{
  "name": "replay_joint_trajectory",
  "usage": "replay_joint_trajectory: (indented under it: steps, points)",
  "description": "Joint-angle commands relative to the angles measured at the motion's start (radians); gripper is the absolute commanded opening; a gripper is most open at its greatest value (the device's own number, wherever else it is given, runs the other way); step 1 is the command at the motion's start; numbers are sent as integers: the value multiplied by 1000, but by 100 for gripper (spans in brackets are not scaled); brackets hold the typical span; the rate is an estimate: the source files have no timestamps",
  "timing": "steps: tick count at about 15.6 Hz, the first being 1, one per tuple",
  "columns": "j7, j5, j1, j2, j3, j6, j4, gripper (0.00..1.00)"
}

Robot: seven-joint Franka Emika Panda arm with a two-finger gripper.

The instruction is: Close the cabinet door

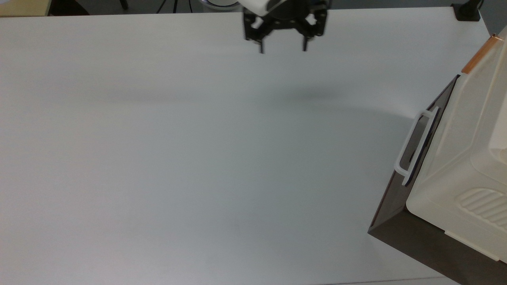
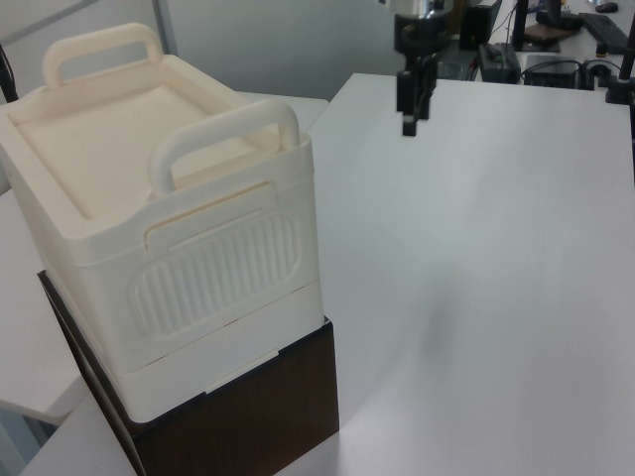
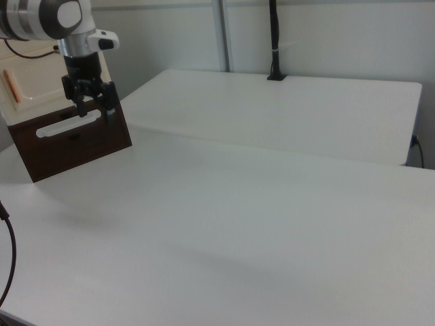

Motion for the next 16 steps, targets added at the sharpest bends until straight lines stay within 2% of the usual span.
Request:
replay_joint_trajectory:
  steps: [1,3,7,16]
  points:
    - [-55,-98,-43,-24,1,-73,-17,100]
    - [-82,-144,-81,-24,1,-71,-17,100]
    - [-132,-147,-192,-39,1,-62,-15,100]
    - [-118,-135,-281,-105,-9,-64,-53,100]
